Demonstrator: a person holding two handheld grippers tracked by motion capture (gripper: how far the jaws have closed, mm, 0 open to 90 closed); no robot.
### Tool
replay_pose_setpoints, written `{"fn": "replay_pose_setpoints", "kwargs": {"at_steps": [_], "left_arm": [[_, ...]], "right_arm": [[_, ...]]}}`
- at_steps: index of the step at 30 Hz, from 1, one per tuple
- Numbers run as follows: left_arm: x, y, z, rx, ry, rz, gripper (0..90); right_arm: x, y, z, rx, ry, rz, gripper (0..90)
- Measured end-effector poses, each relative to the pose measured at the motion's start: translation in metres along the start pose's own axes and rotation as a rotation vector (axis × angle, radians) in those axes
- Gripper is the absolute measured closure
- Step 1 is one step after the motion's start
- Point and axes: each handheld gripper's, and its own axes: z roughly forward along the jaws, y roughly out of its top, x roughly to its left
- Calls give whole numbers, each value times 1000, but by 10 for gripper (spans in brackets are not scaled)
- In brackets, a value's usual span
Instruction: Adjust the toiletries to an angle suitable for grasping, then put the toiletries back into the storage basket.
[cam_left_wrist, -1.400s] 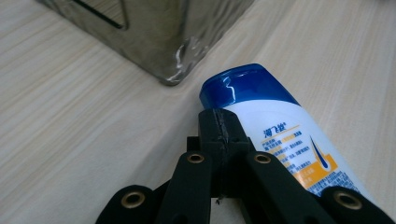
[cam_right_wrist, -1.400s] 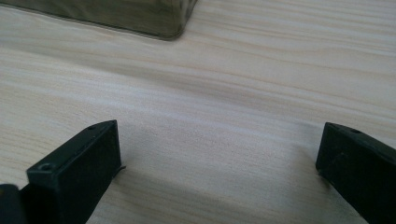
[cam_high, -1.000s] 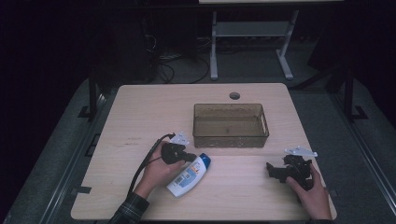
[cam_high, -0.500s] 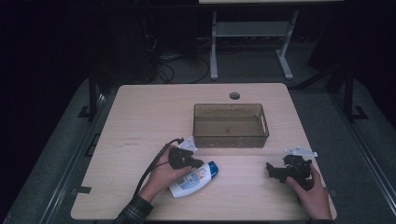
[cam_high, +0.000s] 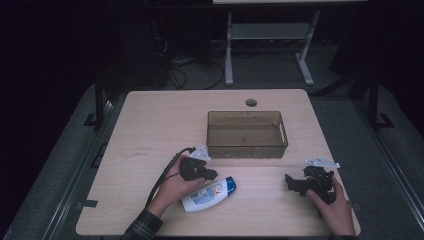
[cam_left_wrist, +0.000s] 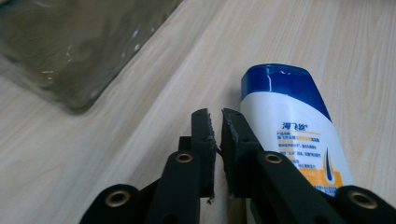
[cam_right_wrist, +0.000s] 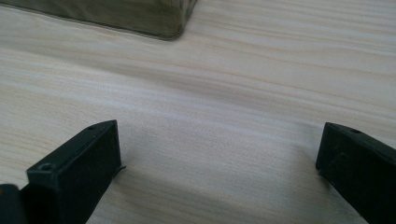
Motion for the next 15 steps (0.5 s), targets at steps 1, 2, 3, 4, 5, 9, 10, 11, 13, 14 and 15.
{"fn": "replay_pose_setpoints", "kwargs": {"at_steps": [1, 2, 3, 4, 5, 9, 10, 11, 13, 14, 15], "left_arm": [[0, 0, -2, -5, 6, -4, 826], [1, 0, -4, -10, 14, -12, 801], [1, 0, -5, -14, 17, -17, 801], [2, 1, -8, -14, 19, -23, 766], [3, 1, -10, -14, 22, -25, 748], [2, 2, -14, -5, 24, -28, 666], [1, 3, -17, -11, 24, -34, 647], [1, 3, -17, -11, 24, -34, 634], [-3, 6, -21, 4, 22, -26, 596], [-3, 6, -21, 4, 22, -26, 582], [-6, 8, -23, 6, 21, -32, 563]], "right_arm": [[0, 0, 0, 0, 0, 0, 0], [0, 0, 0, 1, 1, -1, 0], [0, 0, 0, 1, 1, -1, 0], [0, 0, 0, 2, 0, -1, 0], [0, 0, 0, 0, 1, -1, 0], [0, 0, 0, 1, 0, -1, 0], [0, 0, 0, 0, 0, 0, 0], [0, 0, 0, 0, 0, 0, 0], [0, 0, 0, 0, 0, 0, 0], [0, 0, 0, 0, 0, 0, 0], [0, 0, 0, 2, 1, -1, 0]]}}
